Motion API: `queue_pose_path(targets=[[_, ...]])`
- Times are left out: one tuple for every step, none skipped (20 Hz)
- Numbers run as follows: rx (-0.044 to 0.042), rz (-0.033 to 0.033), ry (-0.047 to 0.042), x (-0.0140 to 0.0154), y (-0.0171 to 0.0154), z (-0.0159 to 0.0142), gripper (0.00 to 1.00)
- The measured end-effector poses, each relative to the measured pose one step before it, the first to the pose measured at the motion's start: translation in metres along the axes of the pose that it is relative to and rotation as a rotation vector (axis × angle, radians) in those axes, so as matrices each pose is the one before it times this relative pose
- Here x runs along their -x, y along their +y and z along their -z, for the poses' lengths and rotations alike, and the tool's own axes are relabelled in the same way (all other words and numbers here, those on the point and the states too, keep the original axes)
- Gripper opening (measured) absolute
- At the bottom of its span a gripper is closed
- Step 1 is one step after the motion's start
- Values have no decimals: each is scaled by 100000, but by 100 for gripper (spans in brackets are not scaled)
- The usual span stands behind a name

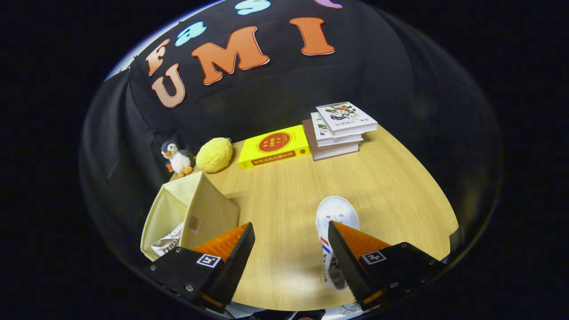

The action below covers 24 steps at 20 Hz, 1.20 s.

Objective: Open the storage box then place both shoes into the box .Put the left shoe in first, then the right shoe, with the right side of both shoes facing outward in a uniform manner.

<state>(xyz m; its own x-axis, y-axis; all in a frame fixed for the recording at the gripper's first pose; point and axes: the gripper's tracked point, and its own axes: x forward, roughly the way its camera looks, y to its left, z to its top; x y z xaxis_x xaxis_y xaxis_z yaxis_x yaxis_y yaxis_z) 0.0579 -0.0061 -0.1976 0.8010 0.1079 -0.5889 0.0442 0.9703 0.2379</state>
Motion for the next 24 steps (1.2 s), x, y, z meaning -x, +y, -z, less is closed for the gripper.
queue_pose_path(targets=[[-355,1919,947,-321,-1272,472,99],[-486,1992,879,-394,-1184,494,99],[-446,1774,892,-297,-1169,458,99],[-289,1913,896,-348,-1157,459,98],[103,1647,1082,-280,-1048,518,99],[158,1497,1189,-398,-934,547,99],[187,1060,1043,-322,-758,533,99],[462,950,1212,-267,-671,534,99],[604,809,1371,-324,-626,659,99],[958,150,1786,-408,-320,671,99],[1121,269,2219,-440,-162,708,99],[1589,-91,2337,-678,-23,683,98],[1845,453,2347,-715,-92,737,94],[2375,799,1584,-638,-29,514,91],[2448,690,1750,-706,45,566,83],[969,-1141,1599,-479,463,474,79],[-1061,-3010,-275,-36,686,-221,71],[-1663,-3200,407,-144,695,31,56],[-1265,-526,-180,-49,-127,149,41],[-1622,-738,-315,-16,-188,-29,33],[-4083,-1221,-889,54,-190,-97,26],[-4919,-984,-256,-198,-246,111,23],[-2423,-1262,-813,51,-53,-106,18],[258,-379,-1359,7,-216,-120,15]])
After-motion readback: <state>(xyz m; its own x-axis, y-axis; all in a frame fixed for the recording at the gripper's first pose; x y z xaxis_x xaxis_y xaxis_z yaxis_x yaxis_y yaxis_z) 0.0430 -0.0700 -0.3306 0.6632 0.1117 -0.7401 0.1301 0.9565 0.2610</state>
